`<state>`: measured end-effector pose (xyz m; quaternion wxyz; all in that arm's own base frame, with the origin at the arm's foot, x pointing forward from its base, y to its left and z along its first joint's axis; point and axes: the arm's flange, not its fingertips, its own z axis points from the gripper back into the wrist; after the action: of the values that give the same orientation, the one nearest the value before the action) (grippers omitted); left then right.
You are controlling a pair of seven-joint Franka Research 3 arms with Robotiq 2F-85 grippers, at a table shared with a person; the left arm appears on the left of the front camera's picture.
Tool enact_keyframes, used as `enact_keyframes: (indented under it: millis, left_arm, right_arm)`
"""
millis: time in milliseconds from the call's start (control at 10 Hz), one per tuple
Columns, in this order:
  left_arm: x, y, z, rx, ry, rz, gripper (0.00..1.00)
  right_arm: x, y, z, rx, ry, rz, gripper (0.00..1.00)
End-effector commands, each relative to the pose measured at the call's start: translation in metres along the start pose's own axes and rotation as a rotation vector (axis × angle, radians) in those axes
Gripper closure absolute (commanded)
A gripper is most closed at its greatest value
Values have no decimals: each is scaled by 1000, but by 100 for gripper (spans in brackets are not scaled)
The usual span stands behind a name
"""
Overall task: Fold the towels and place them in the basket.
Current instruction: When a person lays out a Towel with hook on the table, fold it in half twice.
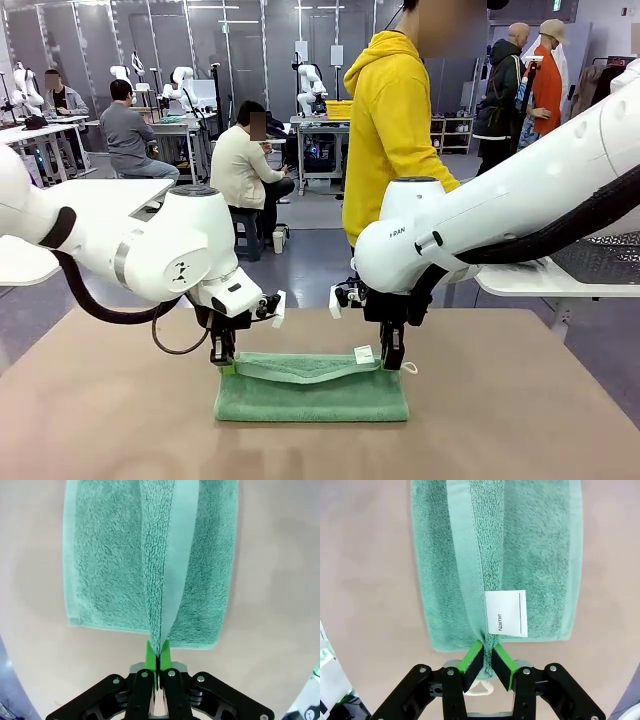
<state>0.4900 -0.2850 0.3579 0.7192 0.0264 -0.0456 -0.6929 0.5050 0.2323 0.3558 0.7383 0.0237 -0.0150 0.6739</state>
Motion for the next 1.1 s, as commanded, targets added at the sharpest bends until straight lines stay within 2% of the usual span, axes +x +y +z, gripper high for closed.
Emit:
enact_keyframes:
  millis: [0, 300, 500, 1000]
  left_arm:
    - [14, 21, -7, -3, 3, -8, 96]
    - [11, 38, -16, -16, 0, 11, 96]
    - [3, 50, -27, -9, 17, 72, 96]
    - [-9, 58, -45, 9, 9, 89, 96]
  right_arm:
    - [5, -19, -15, 26, 33, -49, 87]
    - [3, -34, -27, 32, 28, -78, 87]
    - [-5, -43, -34, 20, 14, -125, 87]
    - [-18, -52, -45, 3, -21, -140, 87]
